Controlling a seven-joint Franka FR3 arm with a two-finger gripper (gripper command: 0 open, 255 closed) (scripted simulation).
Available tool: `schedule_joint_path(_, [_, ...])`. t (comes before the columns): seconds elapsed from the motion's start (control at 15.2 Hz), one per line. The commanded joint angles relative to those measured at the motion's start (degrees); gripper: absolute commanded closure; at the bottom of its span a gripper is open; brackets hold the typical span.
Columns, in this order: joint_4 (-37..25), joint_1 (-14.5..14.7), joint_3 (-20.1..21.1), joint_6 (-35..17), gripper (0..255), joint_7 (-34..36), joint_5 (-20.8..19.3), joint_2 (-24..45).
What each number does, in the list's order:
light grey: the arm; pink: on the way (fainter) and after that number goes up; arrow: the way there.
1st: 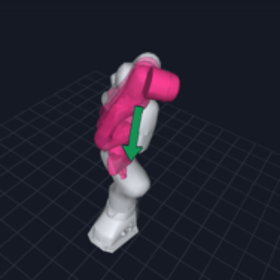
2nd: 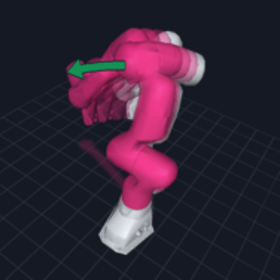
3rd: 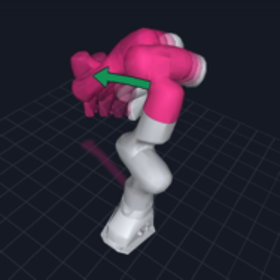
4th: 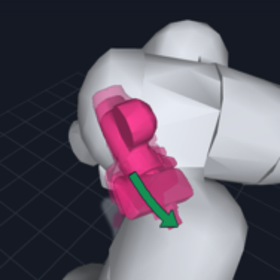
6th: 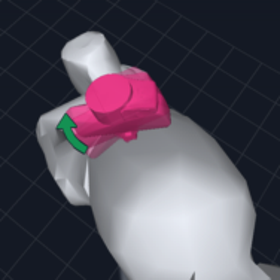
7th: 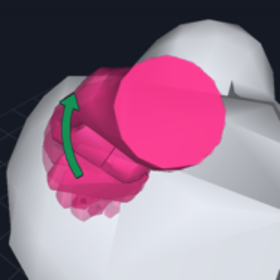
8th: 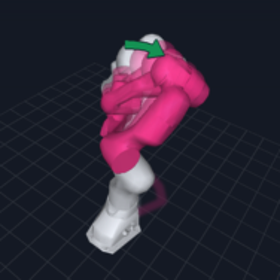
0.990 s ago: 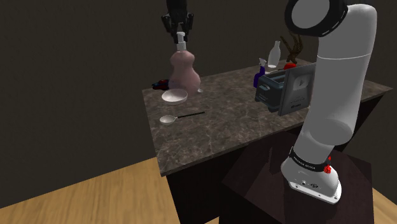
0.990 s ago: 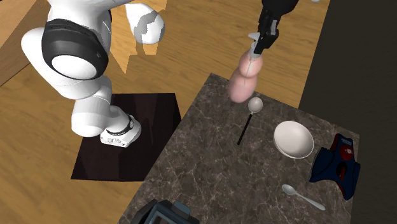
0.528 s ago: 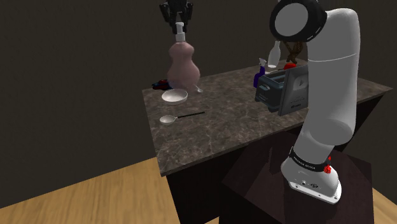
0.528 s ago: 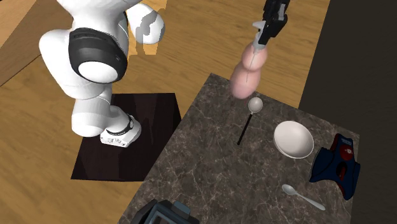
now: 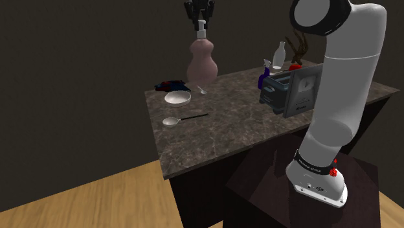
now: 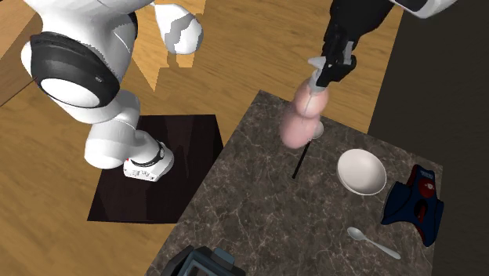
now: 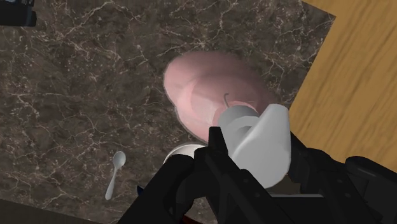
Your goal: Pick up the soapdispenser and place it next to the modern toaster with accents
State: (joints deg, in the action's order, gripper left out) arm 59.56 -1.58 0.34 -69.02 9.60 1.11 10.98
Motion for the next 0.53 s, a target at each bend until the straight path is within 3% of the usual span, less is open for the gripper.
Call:
schedule_joint_path(0.0, [1.04, -1.74, -1.05, -0.15, 255, -2.84, 0.15, -0.92])
schedule_joint_path(0.46, [3.18, -7.85, -5.01, -0.53, 255, -12.79, 0.45, -2.50])
